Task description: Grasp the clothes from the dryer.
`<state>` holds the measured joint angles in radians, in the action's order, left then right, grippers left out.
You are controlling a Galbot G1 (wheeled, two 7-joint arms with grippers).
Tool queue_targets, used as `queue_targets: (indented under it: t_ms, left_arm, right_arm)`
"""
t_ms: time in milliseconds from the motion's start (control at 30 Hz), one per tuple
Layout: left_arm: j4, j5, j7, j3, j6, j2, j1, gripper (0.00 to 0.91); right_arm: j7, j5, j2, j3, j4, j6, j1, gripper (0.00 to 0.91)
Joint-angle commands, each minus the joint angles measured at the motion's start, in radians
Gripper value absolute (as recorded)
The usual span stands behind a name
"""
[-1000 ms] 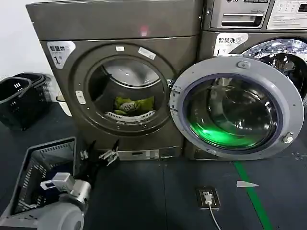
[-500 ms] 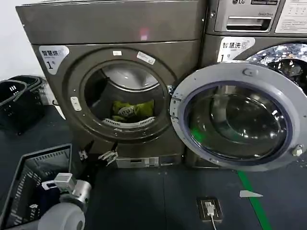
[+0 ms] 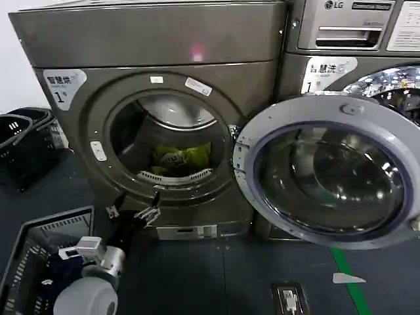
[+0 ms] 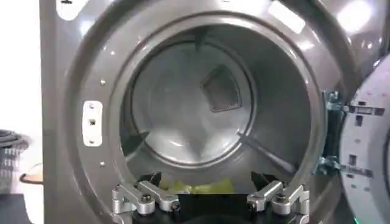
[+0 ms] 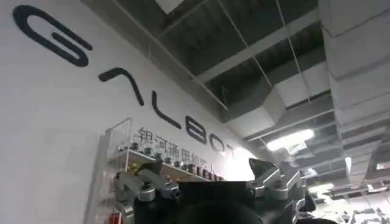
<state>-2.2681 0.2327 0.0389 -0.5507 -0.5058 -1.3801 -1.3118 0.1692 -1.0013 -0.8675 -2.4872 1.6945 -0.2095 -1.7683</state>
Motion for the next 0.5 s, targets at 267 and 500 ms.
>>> queue_targets:
  t_ms: [267, 500]
  left_arm:
    - [0.004, -0.011, -0.007, 0.0, 0.001, -0.002, 0.003, 0.907]
    - [0.006, -0.019, -0.018, 0.007, 0.008, -0.003, 0.003, 0.907]
  right_arm:
    - [0.005, 0.001, -0.003, -0.004, -0.005, 0.002, 0.001, 0.907]
    - [0.01, 0.001, -0.005, -0.006, -0.004, 0.003, 0.002, 0.907]
